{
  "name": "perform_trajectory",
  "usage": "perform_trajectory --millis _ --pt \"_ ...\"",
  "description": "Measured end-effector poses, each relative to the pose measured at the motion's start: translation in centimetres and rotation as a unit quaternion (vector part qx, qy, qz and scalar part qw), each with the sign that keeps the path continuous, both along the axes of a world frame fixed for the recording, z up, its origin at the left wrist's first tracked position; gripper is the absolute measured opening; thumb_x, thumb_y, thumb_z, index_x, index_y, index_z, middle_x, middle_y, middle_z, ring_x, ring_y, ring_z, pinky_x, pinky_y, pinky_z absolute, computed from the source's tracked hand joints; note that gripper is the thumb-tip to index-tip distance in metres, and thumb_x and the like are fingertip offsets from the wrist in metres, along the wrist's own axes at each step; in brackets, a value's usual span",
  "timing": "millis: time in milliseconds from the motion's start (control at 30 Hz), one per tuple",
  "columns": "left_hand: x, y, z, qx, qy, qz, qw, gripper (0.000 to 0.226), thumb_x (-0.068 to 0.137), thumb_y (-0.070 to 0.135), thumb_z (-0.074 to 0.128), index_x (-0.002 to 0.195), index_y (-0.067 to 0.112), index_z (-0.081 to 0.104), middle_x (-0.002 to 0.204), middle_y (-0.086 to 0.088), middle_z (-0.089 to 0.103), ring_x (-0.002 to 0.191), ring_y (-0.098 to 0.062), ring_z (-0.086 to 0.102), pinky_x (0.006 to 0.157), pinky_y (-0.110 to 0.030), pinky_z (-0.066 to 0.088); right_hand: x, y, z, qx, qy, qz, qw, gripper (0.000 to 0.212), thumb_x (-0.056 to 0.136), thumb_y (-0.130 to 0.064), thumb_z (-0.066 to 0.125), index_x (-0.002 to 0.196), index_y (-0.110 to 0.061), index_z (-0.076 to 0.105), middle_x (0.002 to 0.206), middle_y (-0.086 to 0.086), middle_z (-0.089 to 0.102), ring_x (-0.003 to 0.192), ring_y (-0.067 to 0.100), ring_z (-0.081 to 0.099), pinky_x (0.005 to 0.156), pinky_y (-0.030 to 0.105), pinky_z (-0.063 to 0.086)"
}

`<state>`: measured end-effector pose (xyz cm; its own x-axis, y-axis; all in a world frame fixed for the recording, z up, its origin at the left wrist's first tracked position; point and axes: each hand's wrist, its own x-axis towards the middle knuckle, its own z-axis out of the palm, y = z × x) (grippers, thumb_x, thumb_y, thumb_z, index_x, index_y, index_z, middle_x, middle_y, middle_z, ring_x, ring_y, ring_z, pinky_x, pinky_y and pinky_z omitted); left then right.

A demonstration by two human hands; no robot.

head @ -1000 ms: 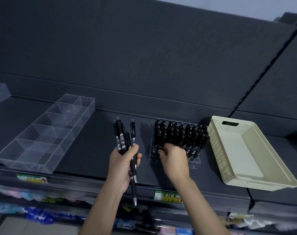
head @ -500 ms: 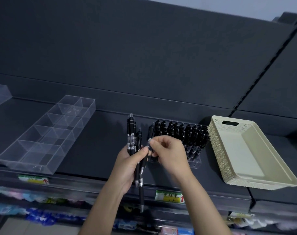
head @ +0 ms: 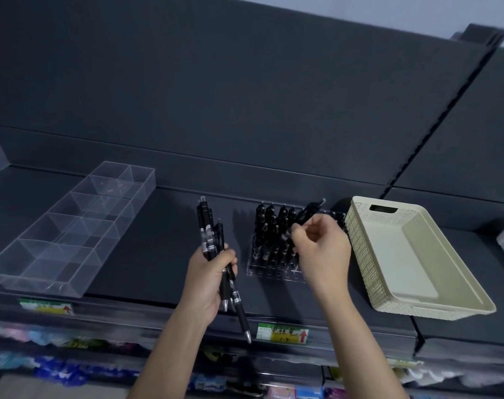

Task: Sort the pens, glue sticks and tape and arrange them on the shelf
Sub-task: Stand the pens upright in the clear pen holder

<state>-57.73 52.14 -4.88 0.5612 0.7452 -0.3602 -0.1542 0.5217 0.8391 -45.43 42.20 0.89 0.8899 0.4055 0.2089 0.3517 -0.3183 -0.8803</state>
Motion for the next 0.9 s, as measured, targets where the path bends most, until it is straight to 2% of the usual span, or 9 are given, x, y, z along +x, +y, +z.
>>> perform_trajectory --millis 67,133,233,333,433,533,600,800,900 --pt "0.2 0.0 0.1 -0.011 -0.007 0.023 1.0 0.018 0.085 -0.005 0.059 0.083 0.013 0.057 0.07 -0.005 0.056 0.061 -0.016 0.053 0.062 -0.027 0.046 0.4 -0.3 -0.3 -0.038 -0.04 -0.002 0.998 0.012 0.086 -0.014 0.065 0.078 -0.014 0.056 0.066 -0.012 0.056 0.062 -0.002 0.052 0.058 0.002 0.038" --pt "0.4 -0.1 0.3 -0.026 -0.017 0.041 0.999 0.017 0.084 -0.006 0.061 0.089 0.01 0.058 0.073 -0.007 0.058 0.065 -0.017 0.057 0.063 -0.026 0.051 0.7 -0.4 -1.0 -0.07 -0.065 0.002 0.995 0.005 0.087 -0.015 0.064 0.087 -0.012 0.06 0.067 -0.016 0.054 0.063 -0.005 0.05 0.057 -0.001 0.036" --pt "0.6 -0.2 0.2 -0.044 -0.029 0.053 0.997 0.018 0.083 -0.005 0.066 0.094 0.007 0.06 0.078 -0.006 0.064 0.072 -0.016 0.065 0.066 -0.023 0.057 0.8 -0.2 -2.0 -0.105 -0.087 0.016 0.991 0.01 0.089 -0.016 0.063 0.095 -0.008 0.064 0.072 -0.009 0.057 0.065 0.002 0.053 0.057 -0.002 0.035" --pt "0.5 -0.2 0.1 -0.054 -0.033 0.061 0.996 0.015 0.083 -0.003 0.067 0.092 0.006 0.06 0.083 -0.009 0.067 0.077 -0.018 0.068 0.067 -0.023 0.058 0.8 0.0 -2.7 -0.138 -0.095 0.033 0.985 0.012 0.091 -0.017 0.061 0.096 -0.007 0.064 0.076 -0.005 0.06 0.071 0.009 0.058 0.055 0.002 0.035" --pt "0.3 -0.2 0.1 -0.053 -0.032 0.068 0.996 0.012 0.084 -0.003 0.067 0.089 0.006 0.06 0.084 -0.01 0.066 0.078 -0.018 0.069 0.069 -0.023 0.058 0.9 0.2 -3.7 -0.172 -0.096 0.046 0.979 0.012 0.091 -0.017 0.06 0.097 -0.007 0.064 0.079 -0.002 0.063 0.068 0.007 0.054 0.051 0.005 0.035" --pt "0.2 -0.1 -0.1 -0.052 -0.034 0.074 0.995 0.013 0.083 -0.003 0.067 0.088 0.007 0.06 0.082 -0.008 0.067 0.079 -0.017 0.07 0.068 -0.024 0.058 0.8 0.4 -4.8 -0.192 -0.082 0.057 0.976 0.018 0.091 -0.017 0.06 0.104 -0.006 0.065 0.089 0.005 0.07 0.076 0.013 0.06 0.063 0.015 0.038" --pt "0.1 -0.1 -0.1 -0.053 -0.035 0.078 0.995 0.013 0.082 -0.002 0.068 0.09 0.006 0.061 0.083 -0.008 0.067 0.079 -0.017 0.07 0.066 -0.023 0.058 0.9 0.5 -5.2 -0.182 -0.074 0.055 0.979 0.02 0.091 -0.017 0.06 0.107 -0.006 0.065 0.092 0.006 0.071 0.081 0.015 0.064 0.067 0.016 0.041" --pt "0.2 -0.3 -0.3 -0.049 -0.032 0.067 0.996 0.014 0.083 0.002 0.069 0.094 0.008 0.062 0.082 -0.006 0.071 0.079 -0.016 0.071 0.067 -0.024 0.057 0.8 0.4 -5.3 -0.178 -0.078 0.061 0.979 0.014 0.09 -0.015 0.061 0.099 -0.006 0.066 0.086 0.006 0.07 0.079 0.018 0.064 0.066 0.019 0.043" --pt "0.2 -0.4 -0.2 -0.038 -0.026 0.055 0.997 0.017 0.083 0.004 0.07 0.098 0.009 0.064 0.086 -0.007 0.073 0.081 -0.016 0.071 0.074 -0.028 0.054 0.7 -0.1 -5.1 -0.207 -0.072 0.059 0.974 0.015 0.091 -0.021 0.061 0.095 -0.008 0.068 0.078 0.005 0.069 0.068 0.014 0.06 0.054 0.019 0.038"
